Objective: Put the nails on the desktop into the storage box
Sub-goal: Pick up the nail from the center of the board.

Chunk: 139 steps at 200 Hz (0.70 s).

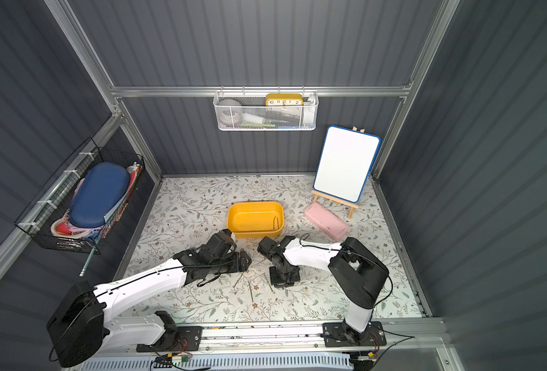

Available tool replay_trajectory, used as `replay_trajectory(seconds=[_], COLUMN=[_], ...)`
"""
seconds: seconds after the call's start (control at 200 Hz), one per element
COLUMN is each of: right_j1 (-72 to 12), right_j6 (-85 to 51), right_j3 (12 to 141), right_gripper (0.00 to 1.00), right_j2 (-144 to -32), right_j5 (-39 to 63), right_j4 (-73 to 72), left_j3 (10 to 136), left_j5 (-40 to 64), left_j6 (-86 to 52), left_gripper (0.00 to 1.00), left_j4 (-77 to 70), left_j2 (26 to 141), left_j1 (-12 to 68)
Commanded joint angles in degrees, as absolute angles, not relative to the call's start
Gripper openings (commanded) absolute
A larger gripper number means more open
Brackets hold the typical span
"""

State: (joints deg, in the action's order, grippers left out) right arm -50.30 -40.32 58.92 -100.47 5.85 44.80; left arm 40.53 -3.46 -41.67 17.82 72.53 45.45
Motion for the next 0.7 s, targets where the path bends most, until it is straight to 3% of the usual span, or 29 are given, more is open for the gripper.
replay_trajectory(seconds=[0.0, 0.06, 0.255, 0.49, 0.69], right_j1=[-50.65, -50.71, -50.41, -49.12, -43.77], right_j6=[-41.18, -41.22, -39.59, -32.39, -24.37], right_j3=[56.57, 56.25, 61.08, 78.48, 97.07], right_gripper=[0.04, 0.0, 0.0, 0.0, 0.0], right_j2=[-104.66, -104.99, -100.43, -93.87, -100.11], right_j5=[4.67, 4.75, 1.73, -0.43, -0.85], right_j4=[43.96, 43.76, 49.51, 61.48, 65.09], left_j3=[39.21, 39.19, 39.13, 39.04, 38.76], left_j5=[-3.42, -3.48, -3.61, -3.63, -3.68], left_j6=[-41.27, -41.28, -41.31, -41.31, -41.4], left_gripper=[0.87, 0.87, 0.87, 0.87, 0.87], left_j4=[18.02, 18.17, 18.2, 18.2, 17.92], left_j2=[71.3, 71.2, 71.1, 70.93, 70.84], left_j1=[45.7, 45.66, 45.7, 45.68, 45.68])
